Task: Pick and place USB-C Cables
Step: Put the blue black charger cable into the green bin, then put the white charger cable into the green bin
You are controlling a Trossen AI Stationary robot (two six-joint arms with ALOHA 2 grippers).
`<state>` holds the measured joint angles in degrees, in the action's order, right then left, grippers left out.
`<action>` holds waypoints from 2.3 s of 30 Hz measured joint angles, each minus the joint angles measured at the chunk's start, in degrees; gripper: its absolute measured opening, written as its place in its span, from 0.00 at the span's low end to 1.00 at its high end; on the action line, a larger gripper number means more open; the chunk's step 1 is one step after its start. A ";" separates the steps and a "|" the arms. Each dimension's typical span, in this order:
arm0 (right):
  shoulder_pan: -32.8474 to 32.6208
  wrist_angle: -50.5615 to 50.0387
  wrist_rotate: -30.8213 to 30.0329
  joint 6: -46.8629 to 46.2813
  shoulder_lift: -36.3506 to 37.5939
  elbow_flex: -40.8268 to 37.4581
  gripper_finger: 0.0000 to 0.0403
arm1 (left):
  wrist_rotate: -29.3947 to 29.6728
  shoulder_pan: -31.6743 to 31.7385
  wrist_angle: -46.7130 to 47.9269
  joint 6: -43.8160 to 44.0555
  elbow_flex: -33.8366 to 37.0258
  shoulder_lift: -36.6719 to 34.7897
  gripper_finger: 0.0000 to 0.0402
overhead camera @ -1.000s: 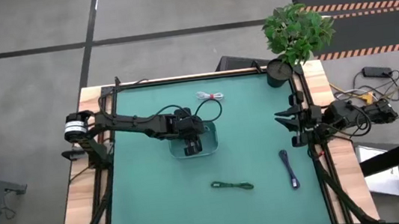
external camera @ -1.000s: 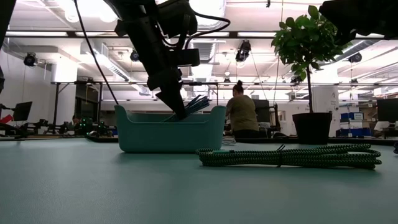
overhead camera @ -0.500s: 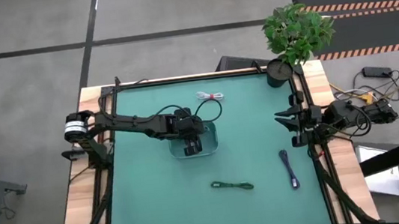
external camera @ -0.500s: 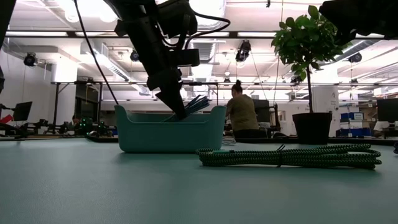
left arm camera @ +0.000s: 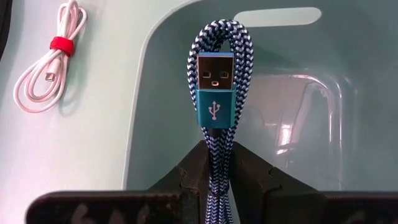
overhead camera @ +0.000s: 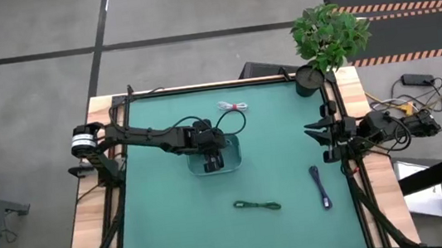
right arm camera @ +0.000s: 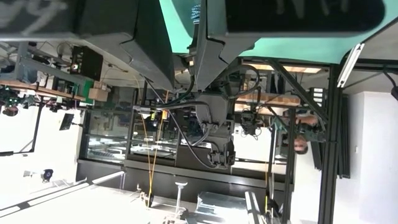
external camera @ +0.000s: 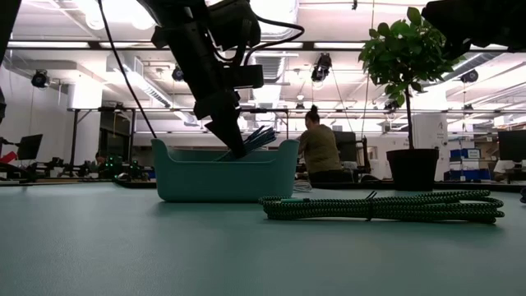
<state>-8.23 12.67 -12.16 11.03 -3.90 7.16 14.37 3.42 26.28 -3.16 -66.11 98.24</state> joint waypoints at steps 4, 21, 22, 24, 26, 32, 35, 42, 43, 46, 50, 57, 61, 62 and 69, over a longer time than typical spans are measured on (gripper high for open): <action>0.00 0.00 0.00 -0.10 0.00 0.00 0.15 | 0.00 0.00 -0.11 0.00 0.00 0.00 0.10; 0.01 0.00 0.02 -0.73 0.00 0.02 0.15 | -0.02 0.00 -0.13 1.38 0.00 0.00 0.10; 0.00 0.00 0.02 -0.73 0.00 0.02 0.15 | -0.02 0.00 -0.13 1.38 0.00 0.00 0.10; 0.00 0.00 0.02 -0.70 0.00 0.02 0.15 | -0.02 0.00 -0.13 1.38 0.00 0.00 0.10; 0.00 0.00 0.00 -0.70 0.00 0.02 0.15 | -0.02 0.00 -0.11 1.38 0.00 0.00 0.10; 0.02 0.00 0.02 -0.61 0.00 0.02 0.15 | -0.02 0.00 -0.10 1.47 0.00 0.00 0.10; 0.02 0.00 0.02 -0.57 0.00 0.02 0.15 | -0.02 0.00 0.02 1.51 0.00 0.00 0.10; 0.02 0.02 0.02 -0.55 0.00 0.02 0.15 | -0.07 0.00 0.02 1.51 0.00 0.00 0.10; 0.00 0.02 0.02 -0.55 0.00 0.04 0.15 | -0.24 0.00 0.02 1.51 0.00 0.00 0.10; 0.00 0.02 0.02 -0.55 0.00 0.07 0.15 | -0.31 0.00 0.00 1.51 0.00 0.00 0.10; 0.01 0.02 0.02 -0.55 0.00 0.07 0.15 | -0.29 0.09 -0.04 2.83 0.00 0.00 0.16; 0.00 0.02 0.02 -0.57 0.00 0.07 0.15 | -0.19 0.35 -0.26 2.89 0.00 0.00 0.30; 0.01 0.02 0.02 -0.95 0.00 0.07 0.15 | -0.09 0.35 -0.24 2.89 0.00 0.00 0.34; 0.02 0.02 0.02 -0.97 0.00 0.07 0.15 | -0.05 0.33 -0.24 2.86 0.00 0.00 0.34; 0.01 0.02 0.02 -0.98 0.00 0.07 0.15 | 0.06 0.11 0.13 4.36 -0.30 -0.06 0.34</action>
<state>-8.22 12.69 -12.14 10.05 -3.90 7.22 14.43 3.53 26.42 1.20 -66.41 98.18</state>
